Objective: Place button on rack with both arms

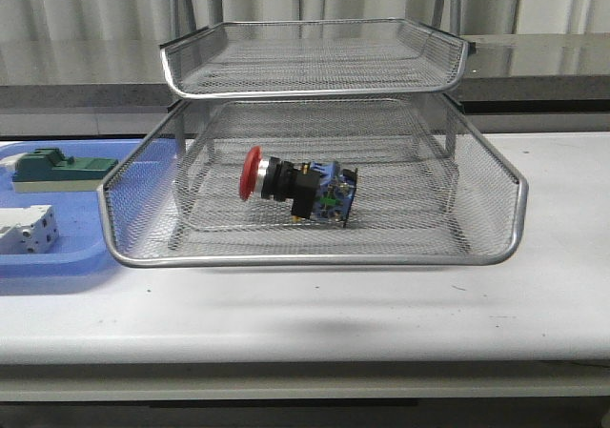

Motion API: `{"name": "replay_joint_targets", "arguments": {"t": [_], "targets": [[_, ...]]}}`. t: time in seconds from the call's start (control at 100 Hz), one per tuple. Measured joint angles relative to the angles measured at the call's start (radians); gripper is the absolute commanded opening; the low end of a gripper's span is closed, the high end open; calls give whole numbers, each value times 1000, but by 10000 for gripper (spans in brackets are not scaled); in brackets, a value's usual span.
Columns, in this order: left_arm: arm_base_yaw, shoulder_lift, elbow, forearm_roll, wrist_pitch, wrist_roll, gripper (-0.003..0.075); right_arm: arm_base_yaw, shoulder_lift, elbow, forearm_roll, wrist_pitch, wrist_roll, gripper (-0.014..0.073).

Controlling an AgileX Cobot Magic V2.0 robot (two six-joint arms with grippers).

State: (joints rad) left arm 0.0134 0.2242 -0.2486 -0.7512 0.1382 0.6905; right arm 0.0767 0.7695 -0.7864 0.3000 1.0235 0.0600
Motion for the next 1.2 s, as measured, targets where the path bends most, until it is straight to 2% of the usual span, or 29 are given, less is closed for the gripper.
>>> {"name": "replay_joint_targets", "arguments": {"t": [0.17, 0.28, 0.77, 1.2], "targets": [[0, 0, 0, 0, 0, 0, -20, 2, 170, 0, 121, -25, -120, -67], [0, 0, 0, 0, 0, 0, -20, 33, 247, 0, 149, -53, -154, -67], [0, 0, 0, 0, 2, 0, -20, 382, 453, 102, 187, -350, -154, -57], [0, 0, 0, 0, 2, 0, -20, 600, 612, 127, 209, -641, -150, -57]]}}
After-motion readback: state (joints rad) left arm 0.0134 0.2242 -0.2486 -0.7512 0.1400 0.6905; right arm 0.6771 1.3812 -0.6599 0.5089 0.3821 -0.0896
